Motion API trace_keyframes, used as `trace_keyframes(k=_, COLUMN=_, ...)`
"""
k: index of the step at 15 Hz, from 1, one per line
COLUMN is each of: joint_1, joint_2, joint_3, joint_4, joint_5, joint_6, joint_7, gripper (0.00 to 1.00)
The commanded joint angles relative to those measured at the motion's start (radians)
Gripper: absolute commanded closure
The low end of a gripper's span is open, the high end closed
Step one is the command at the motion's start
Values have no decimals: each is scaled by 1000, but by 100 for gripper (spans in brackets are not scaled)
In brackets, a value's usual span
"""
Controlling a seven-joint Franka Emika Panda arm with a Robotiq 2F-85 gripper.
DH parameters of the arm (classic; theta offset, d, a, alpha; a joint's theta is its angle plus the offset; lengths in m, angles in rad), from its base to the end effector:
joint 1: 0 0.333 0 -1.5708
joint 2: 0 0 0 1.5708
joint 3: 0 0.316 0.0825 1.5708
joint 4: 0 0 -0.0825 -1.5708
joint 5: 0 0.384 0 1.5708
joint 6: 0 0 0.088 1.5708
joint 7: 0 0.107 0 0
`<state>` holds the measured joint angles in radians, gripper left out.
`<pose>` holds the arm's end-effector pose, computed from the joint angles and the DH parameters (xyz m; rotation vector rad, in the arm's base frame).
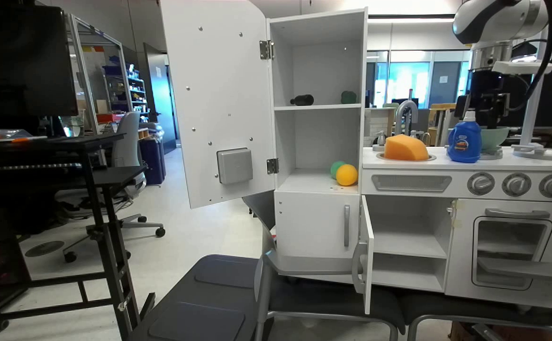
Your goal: Put the bottle and the toy into the bottom drawer and close the drawer.
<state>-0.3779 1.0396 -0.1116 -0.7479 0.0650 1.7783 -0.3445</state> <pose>0.7219 -0.3309 0.3140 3.1093 -0.1618 -0.0276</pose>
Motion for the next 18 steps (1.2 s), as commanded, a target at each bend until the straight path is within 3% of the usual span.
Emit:
trace_keyframes(k=1, joint_1=-5, joint_2=38, joint_3=-2, joint_4=81, joint_5=-5, joint_6=-49, joint_7=-8, gripper=0)
trace_keyframes(k=3, joint_1=-8, joint_2=47, joint_3=-2, joint_4=88, joint_5=-4, joint_6=-45, joint_7=-14, gripper=0)
trace_keyframes(k=4, joint_1=-4, joint_2=46, joint_3=-3, joint_4=92, joint_5=-6, joint_6=-53, joint_7=-10, gripper=5)
trace_keyframes(k=5, joint_1=-4, joint_2=47, joint_3=-4, joint_4=95, joint_5=-7, joint_6=-59, joint_7=-11, gripper=26)
trace_keyframes(k=8, joint_1=1, joint_2=47, joint_3=-7, joint_4=102, joint_5=-12, joint_6=-79, joint_7=-11, gripper=37)
trace_keyframes(k=15, joint_1=4, joint_2=64, joint_3=-13, joint_4=119, joint_5=-21, joint_6=-113, joint_7=-12, gripper=93)
trace_keyframes(k=18, joint_1=7, joint_2=66, joint_3=-14, joint_4=132, joint_5=-23, joint_6=-135, joint_7=-10, gripper=93)
